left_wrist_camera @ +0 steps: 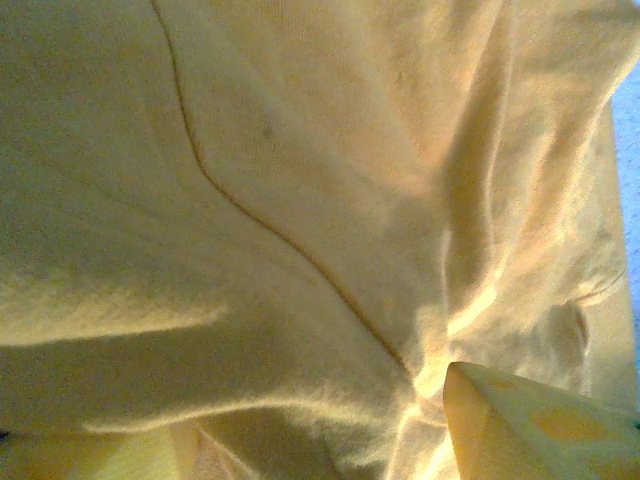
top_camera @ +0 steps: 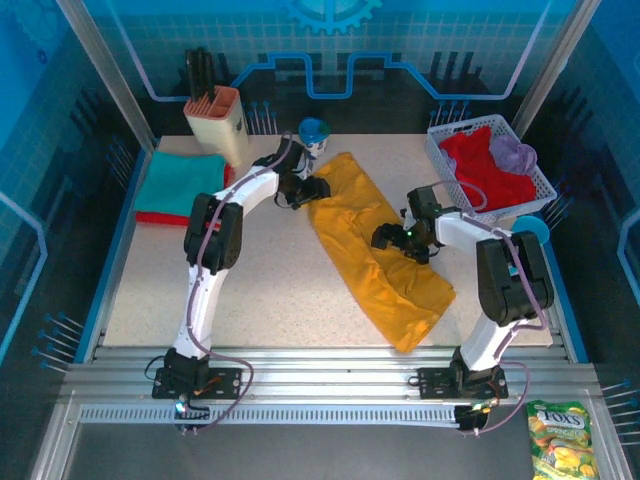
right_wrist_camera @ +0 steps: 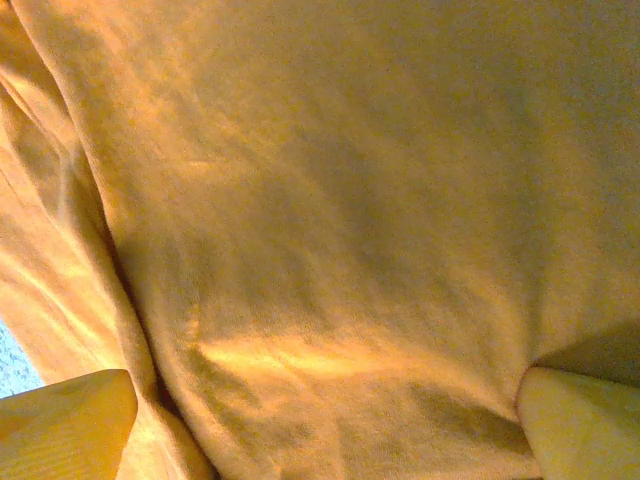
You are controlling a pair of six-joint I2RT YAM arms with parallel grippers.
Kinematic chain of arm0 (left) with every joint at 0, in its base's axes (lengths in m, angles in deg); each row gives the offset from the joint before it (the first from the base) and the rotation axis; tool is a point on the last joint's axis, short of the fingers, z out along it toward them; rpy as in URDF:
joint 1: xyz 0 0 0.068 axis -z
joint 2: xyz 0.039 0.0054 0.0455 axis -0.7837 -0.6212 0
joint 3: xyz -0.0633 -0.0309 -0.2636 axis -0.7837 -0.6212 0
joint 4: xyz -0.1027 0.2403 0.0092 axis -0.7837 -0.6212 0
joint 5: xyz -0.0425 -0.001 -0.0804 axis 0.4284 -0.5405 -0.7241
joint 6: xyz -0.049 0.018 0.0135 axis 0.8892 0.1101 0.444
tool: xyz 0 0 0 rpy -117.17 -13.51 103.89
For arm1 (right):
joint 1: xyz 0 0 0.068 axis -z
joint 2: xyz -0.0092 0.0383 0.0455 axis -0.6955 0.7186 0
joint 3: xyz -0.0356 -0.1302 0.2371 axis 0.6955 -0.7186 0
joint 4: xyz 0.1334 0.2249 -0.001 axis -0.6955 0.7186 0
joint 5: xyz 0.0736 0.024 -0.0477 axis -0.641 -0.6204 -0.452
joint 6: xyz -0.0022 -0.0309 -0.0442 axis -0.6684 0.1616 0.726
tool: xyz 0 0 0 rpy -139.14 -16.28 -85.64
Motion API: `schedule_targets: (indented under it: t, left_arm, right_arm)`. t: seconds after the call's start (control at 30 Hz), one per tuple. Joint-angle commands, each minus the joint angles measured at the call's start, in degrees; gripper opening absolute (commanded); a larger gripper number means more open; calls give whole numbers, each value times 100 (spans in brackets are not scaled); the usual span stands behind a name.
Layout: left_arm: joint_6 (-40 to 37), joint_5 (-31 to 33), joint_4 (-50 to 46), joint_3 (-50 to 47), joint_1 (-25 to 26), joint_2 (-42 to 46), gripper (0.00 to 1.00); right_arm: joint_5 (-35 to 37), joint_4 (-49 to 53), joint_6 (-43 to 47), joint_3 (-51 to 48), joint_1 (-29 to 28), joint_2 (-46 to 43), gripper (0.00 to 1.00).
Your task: Fold and stack the t-shirts
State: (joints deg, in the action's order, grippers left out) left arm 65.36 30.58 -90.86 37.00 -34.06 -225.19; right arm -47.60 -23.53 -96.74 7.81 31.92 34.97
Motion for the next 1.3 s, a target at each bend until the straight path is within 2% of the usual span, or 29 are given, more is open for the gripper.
schedule_targets:
  t: [0.0, 0.17, 0.4, 0.53, 0.63, 0.8, 0.93, 1.0, 1.13, 1.27]
  left_arm:
    - [-134, -189, -529, 740, 124, -374, 65]
    - [22, -302, -790, 1726, 194, -999, 65]
    - [402, -489, -963, 3311, 140, -1751, 67]
    - [604, -578, -755, 3484, 67, -1820, 67]
    - [508, -493, -998, 3375, 0, -1582, 68]
    - [238, -384, -1142, 2551, -134, -653, 70]
    - [-7, -435, -1505, 1821, -168, 193, 71]
    - [-23, -487, -1484, 1129, -154, 704, 71]
    - [271, -554, -794, -942, -86, 1929, 71]
    - [700, -593, -2, -2903, 182, 3004, 67]
  right_arm:
    - [21, 265, -289, -251, 51, -122, 99]
    - [-12, 62, -475, -401, 48, -263, 100]
    - [-284, -261, -753, -242, -46, 25, 100]
    - [-287, -396, -972, -130, -167, 198, 100]
    - [-275, -610, -1227, -187, -222, 177, 100]
    - [-459, -835, -1395, -218, -324, 146, 99]
    - [107, -181, -1128, -179, -379, -352, 100]
    - [346, 53, -1040, -267, -326, -701, 100]
    - [618, 410, -862, -438, -165, -1400, 100]
    - [487, 823, -581, -457, 131, -1685, 100]
